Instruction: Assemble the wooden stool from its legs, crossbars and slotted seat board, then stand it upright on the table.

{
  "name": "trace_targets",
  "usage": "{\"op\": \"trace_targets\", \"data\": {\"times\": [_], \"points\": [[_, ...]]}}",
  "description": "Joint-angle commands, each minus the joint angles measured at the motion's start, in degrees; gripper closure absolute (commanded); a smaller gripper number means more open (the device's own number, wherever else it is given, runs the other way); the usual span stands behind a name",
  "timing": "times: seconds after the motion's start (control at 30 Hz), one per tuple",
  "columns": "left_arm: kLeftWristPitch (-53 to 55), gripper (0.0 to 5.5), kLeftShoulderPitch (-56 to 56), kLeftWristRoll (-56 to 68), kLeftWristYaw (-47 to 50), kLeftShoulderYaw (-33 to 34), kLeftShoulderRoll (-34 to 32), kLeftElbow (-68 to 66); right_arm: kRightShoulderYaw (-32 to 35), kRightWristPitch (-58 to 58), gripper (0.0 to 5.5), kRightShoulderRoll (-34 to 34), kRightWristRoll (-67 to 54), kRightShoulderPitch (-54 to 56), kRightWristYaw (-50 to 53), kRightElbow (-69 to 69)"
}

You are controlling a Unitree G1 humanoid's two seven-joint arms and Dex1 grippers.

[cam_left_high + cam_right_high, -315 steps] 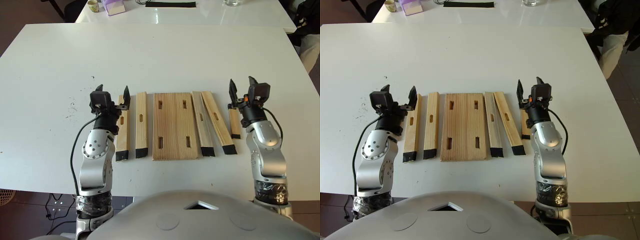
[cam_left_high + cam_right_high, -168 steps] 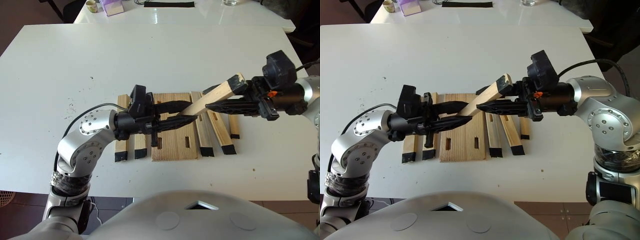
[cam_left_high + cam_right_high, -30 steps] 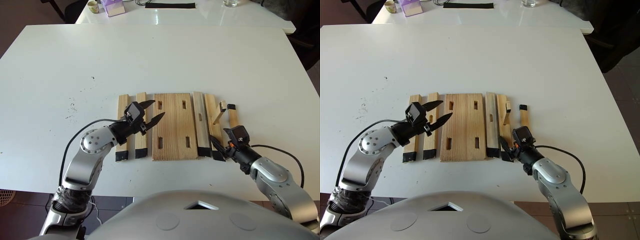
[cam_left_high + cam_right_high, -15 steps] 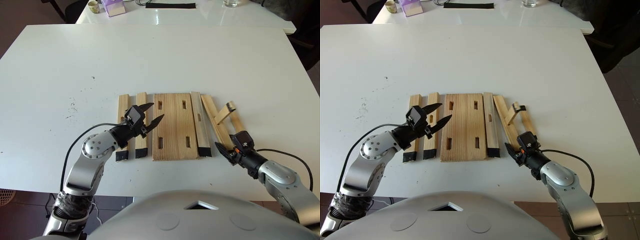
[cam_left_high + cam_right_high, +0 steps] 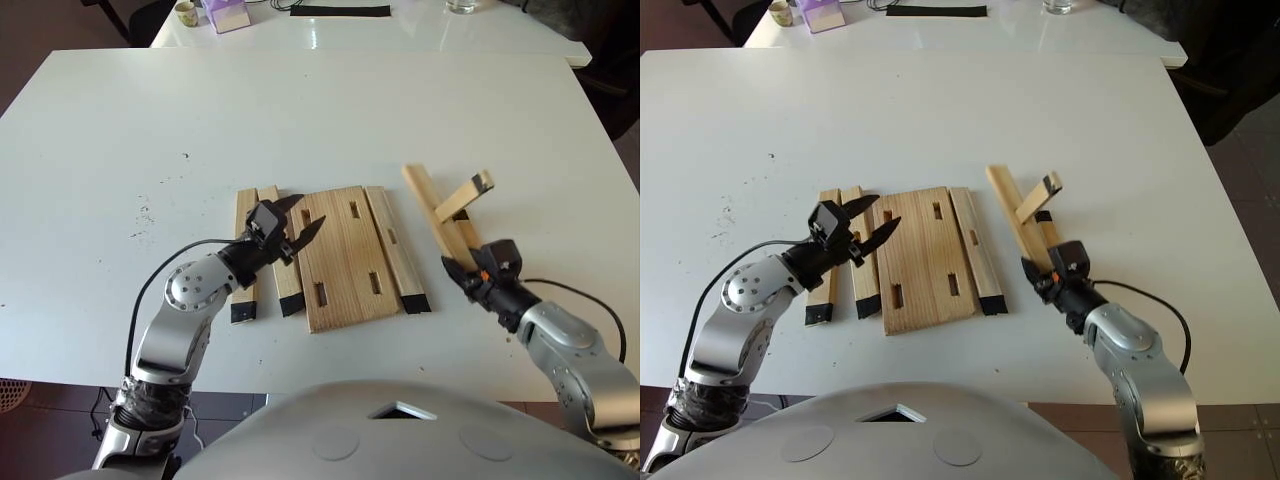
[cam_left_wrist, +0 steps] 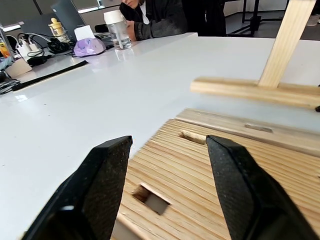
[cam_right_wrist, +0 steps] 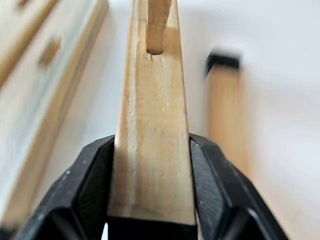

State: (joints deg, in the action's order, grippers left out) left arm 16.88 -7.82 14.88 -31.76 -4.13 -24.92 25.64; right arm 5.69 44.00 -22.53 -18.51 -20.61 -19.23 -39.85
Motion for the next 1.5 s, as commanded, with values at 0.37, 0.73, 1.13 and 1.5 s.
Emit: {"op": "trace_targets", "data": {"times": [0.37,0.73,1.13,1.5], "points": [[25.6,1.61,22.5,60.4,-8.9,14.6,-7.6,2.8,12.6,0.5,3.41,-15.8,-40.4,26.7,-27.8,-1.0],[27.3,1.61,25.1,63.4,-12.9,13.5,-7.7,2.8,7.7,1.6,3.41,-23.2,-44.2,31.6,-36.4,5.2],[28.7,2.63,25.9,67.9,-11.6,12.8,-7.1,2.9,3.3,-0.6,3.43,-23.7,-39.6,33.0,-39.4,7.5],[26.3,3.32,22.5,58.1,-17.8,8.8,-9.0,3.6,1.7,-1.2,3.43,-23.0,-35.9,32.7,-37.5,6.7]]}}
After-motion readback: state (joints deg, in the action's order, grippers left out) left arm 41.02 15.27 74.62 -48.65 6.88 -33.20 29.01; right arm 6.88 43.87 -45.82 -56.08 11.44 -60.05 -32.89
